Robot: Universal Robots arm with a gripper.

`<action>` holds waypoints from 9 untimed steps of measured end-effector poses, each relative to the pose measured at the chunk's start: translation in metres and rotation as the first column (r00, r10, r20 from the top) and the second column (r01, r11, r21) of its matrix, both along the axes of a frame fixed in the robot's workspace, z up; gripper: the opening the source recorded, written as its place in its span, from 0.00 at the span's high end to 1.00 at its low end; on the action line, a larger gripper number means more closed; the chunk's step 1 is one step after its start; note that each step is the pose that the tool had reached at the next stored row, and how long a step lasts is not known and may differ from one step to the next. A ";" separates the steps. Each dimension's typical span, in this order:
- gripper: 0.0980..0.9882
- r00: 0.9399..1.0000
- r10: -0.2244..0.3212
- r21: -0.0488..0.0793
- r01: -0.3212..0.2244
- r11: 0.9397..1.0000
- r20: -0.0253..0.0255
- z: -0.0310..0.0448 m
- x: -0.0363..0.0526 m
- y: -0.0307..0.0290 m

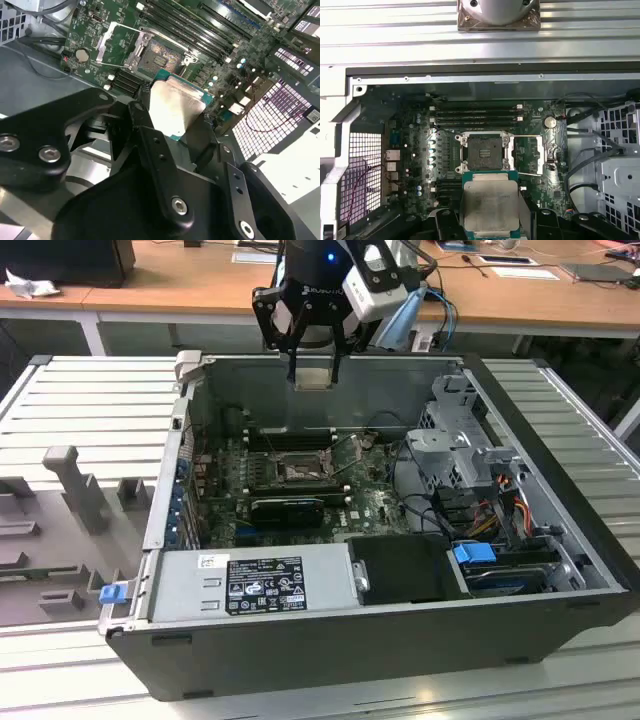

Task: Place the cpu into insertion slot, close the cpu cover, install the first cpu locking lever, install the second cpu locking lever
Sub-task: 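Place the cpu into insertion slot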

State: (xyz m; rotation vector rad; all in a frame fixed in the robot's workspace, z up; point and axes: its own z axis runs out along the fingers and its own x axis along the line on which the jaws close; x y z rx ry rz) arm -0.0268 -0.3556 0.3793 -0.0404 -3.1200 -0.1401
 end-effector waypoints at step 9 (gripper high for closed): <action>0.52 0.997 -0.078 0.000 0.078 0.997 0.000 -0.0037 0.0000 -0.0003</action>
